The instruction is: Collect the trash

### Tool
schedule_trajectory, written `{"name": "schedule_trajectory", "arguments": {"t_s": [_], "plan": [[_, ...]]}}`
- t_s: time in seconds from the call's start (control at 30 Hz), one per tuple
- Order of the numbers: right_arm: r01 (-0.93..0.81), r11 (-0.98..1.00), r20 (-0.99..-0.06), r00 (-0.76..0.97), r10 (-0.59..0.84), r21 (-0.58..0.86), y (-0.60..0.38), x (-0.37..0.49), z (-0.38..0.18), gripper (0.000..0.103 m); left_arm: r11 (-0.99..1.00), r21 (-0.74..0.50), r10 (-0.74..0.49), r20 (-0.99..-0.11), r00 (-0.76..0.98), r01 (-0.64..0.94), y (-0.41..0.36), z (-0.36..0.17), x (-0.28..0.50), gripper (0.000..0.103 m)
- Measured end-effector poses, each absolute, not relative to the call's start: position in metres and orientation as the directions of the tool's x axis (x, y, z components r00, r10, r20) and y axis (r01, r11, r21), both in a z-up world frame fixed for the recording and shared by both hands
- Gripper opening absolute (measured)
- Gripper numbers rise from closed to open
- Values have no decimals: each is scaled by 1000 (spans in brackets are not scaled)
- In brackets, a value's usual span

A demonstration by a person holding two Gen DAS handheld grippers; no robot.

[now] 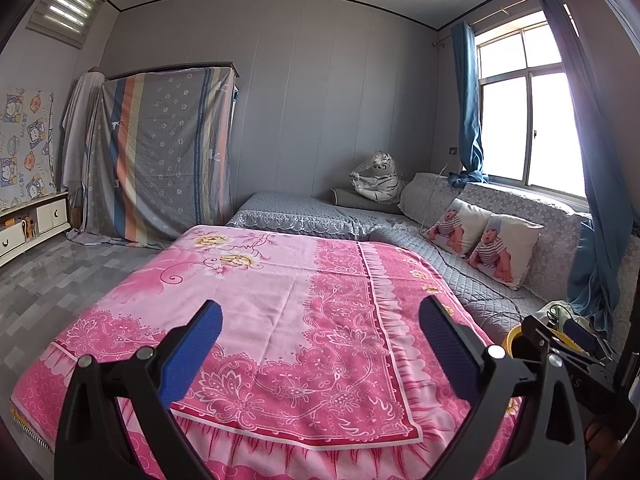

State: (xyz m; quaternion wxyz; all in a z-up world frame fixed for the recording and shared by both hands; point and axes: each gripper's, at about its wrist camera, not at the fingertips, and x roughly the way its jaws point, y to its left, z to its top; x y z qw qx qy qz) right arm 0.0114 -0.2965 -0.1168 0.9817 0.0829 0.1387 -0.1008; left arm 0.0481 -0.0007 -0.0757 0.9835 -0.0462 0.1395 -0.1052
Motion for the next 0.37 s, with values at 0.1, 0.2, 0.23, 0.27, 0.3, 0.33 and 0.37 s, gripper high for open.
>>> {"name": "schedule_trajectory", "arguments": {"t_s": [0.1, 0.2, 0.23, 0.27, 0.3, 0.33, 0.37], "plan": [[222, 966, -292, 940, -176, 134, -297, 12, -117, 95, 975, -116, -215, -266, 940, 190, -1, -76, 47, 95], [222, 966, -293, 940, -175, 134, -297, 12, -117, 95, 973, -120, -221, -271, 937, 194, -2, -76, 49, 95], [222, 966, -293, 940, -175, 134, -297, 12, -117, 95, 974, -120, -220, -273, 937, 194, -2, -76, 49, 95], [222, 966, -293, 940, -176, 135, -297, 12, -117, 95, 974, -120, -220, -273, 936, 194, -2, -76, 49, 95], [222, 966, -293, 940, -175, 135, -297, 12, -117, 95, 974, -119, -220, -274, 936, 194, -2, -76, 49, 95], [223, 965, -294, 940, -176, 135, -297, 12, -117, 95, 974, -118, -220, -274, 936, 194, -2, -76, 49, 95], [223, 965, -294, 940, -176, 135, -297, 12, -117, 95, 974, -117, -218, -273, 937, 193, -2, -76, 49, 95]]}}
